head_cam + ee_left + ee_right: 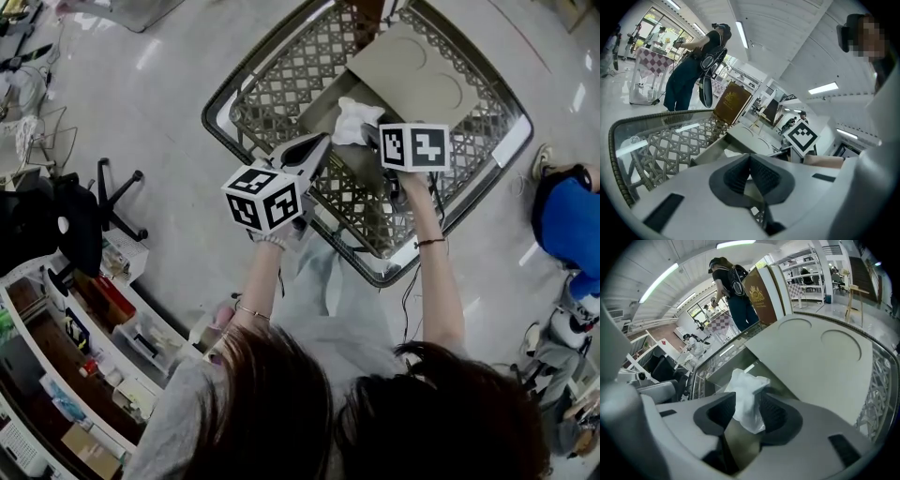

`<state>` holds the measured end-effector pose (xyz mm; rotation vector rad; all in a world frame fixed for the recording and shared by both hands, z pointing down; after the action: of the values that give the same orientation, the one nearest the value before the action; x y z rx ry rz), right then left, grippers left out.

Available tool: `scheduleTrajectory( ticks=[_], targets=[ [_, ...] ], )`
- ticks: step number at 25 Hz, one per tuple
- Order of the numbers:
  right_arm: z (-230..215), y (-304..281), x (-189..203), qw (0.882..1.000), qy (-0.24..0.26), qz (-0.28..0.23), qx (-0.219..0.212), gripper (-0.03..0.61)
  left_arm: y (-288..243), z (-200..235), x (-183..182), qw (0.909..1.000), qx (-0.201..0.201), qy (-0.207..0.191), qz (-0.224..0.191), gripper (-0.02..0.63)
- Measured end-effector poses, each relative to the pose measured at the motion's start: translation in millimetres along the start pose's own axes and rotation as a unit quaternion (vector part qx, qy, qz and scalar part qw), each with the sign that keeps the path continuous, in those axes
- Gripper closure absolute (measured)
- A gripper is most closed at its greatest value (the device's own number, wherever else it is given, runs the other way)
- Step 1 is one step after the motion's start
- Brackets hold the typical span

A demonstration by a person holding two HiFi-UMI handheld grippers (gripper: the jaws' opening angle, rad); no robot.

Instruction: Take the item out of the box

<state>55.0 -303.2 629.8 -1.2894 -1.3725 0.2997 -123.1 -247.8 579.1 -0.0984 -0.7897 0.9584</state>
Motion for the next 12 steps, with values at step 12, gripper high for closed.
scheduleTrajectory(
  ticks=[12],
  targets=[
    [-2.9,-21.8,-2.3,0.998,-0.005,0.058,0.012,0.419,-2.0,8.3,0.4,0.9999,-0.007,0.01,0.003,0.597]
  ],
)
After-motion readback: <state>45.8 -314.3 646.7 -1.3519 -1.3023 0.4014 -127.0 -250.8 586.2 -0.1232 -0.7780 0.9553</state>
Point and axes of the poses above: the fingertips, and each gripper's own axes: y backward along the fingers, z to its left, x out of its underside, the point moved 8 cm from there along y, backward along the fingers, and after that the axes turned 14 degrees about y, right-handed, at the moved point
